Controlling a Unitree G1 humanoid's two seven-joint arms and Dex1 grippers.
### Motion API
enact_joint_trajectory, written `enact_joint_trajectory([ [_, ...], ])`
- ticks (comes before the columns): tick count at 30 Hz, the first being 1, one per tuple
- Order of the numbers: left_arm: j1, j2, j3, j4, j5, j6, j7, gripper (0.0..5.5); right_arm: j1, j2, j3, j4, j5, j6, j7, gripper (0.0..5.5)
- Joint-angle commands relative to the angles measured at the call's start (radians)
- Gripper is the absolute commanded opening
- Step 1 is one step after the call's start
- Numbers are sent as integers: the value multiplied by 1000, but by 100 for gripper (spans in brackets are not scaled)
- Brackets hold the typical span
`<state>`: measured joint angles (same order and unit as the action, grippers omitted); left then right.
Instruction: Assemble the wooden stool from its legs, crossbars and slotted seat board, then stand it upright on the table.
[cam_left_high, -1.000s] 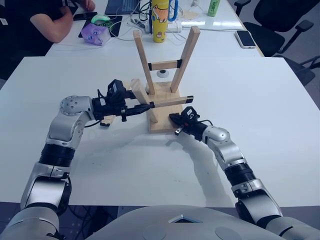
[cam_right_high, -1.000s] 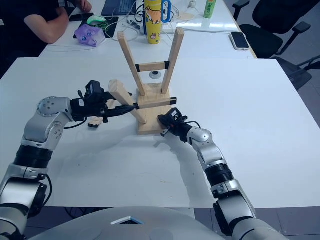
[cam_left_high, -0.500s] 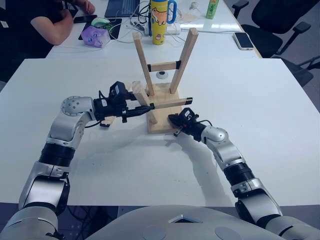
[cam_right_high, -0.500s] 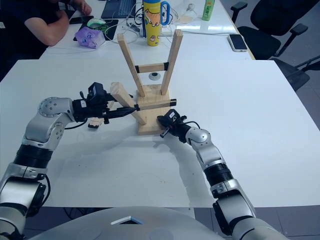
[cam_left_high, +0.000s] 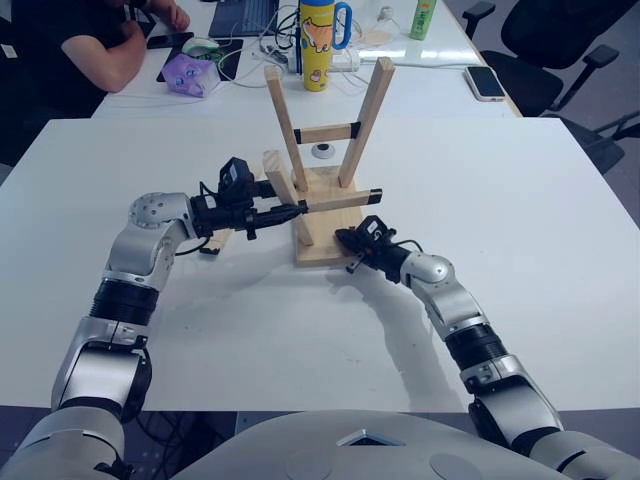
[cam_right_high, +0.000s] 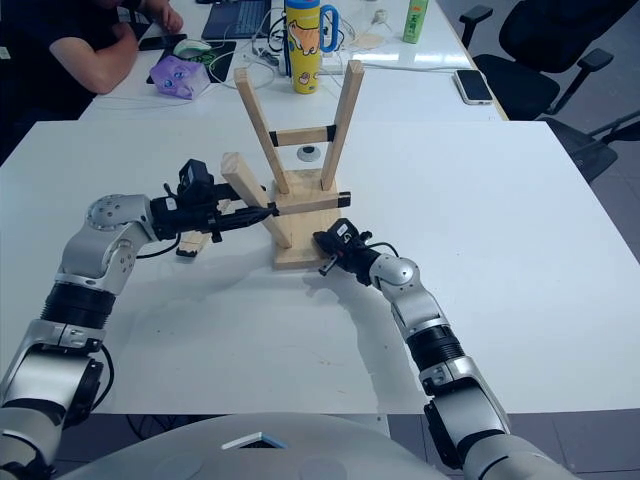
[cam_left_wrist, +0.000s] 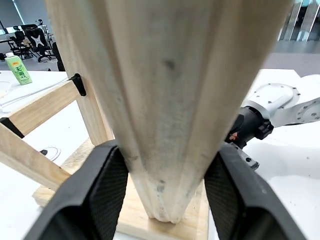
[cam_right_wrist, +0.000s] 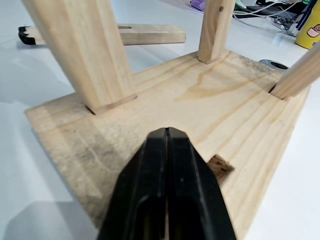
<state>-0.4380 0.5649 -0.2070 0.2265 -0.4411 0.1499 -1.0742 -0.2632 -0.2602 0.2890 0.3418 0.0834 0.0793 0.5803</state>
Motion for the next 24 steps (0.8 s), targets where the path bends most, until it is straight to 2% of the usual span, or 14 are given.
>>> enact_joint_trajectory([
  [1, 143, 39, -124, 77, 185, 56, 27, 214, 87, 2, 52, 77, -58, 66, 8, 0],
  [12, 109, 7, -73, 111, 135, 33, 56, 214, 83, 2, 59, 84, -62, 64, 8, 0],
  [13, 114, 1, -59, 98, 120, 29, 64, 243, 82, 1, 59, 84, -63, 64, 7, 0],
  [19, 172, -12, 76, -63, 44, 37, 112, 323, 94, -4, 51, 80, -56, 63, 2, 0],
  [24, 345, 119, 186, -291, -4, 148, 85, 393, 107, -9, 48, 80, -56, 56, -3, 0],
])
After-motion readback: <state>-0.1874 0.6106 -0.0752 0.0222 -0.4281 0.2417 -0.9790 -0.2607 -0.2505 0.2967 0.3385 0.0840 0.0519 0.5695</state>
